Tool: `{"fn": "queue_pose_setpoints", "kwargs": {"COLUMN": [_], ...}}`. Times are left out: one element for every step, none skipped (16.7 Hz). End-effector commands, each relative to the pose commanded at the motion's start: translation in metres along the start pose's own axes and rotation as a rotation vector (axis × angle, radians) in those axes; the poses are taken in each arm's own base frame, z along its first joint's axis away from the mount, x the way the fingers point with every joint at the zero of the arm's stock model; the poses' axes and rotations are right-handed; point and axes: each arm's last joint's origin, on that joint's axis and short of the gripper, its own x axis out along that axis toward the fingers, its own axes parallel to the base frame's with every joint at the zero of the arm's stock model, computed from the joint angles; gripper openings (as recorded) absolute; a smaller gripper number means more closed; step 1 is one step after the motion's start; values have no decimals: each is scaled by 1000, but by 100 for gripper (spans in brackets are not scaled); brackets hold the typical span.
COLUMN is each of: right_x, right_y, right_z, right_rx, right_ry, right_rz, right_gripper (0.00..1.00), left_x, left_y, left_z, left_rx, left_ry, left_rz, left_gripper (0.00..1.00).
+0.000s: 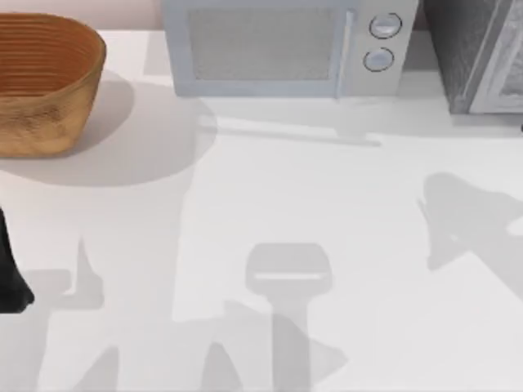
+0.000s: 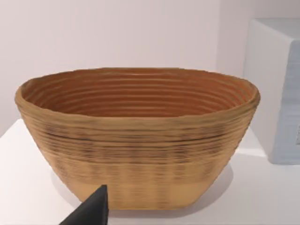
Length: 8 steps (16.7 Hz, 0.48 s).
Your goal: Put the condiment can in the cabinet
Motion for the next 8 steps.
{"fn": "queue_pose_setpoints", "kwargs": {"right_x": [-14, -26, -35, -43, -49, -53, -56, -58], "right_y": [3, 5, 7, 9, 10, 10, 10, 10], "right_z": [-10, -21, -33, -45, -56, -67, -76, -84], "right_rx": [10, 19, 27, 34, 39, 43, 46, 48], "right_ry": [-9, -17, -26, -34, -40, -46, -49, -51], "right_rz": [-80, -156, -227, -292, -350, -401, -444, -479], "right_gripper": [0, 0, 0, 0, 0, 0, 0, 0], "left_x": [0, 0, 0, 0, 0, 0, 0, 0], "left_y": [0, 0, 0, 0, 0, 0, 0, 0], "left_z": [0, 0, 0, 0, 0, 0, 0, 0], "left_rx": [0, 0, 0, 0, 0, 0, 0, 0], "left_ry": [0, 0, 0, 0, 0, 0, 0, 0], "left_rz": [0, 0, 0, 0, 0, 0, 0, 0], "left_gripper": [100, 100, 100, 100, 100, 100, 100, 100]}}
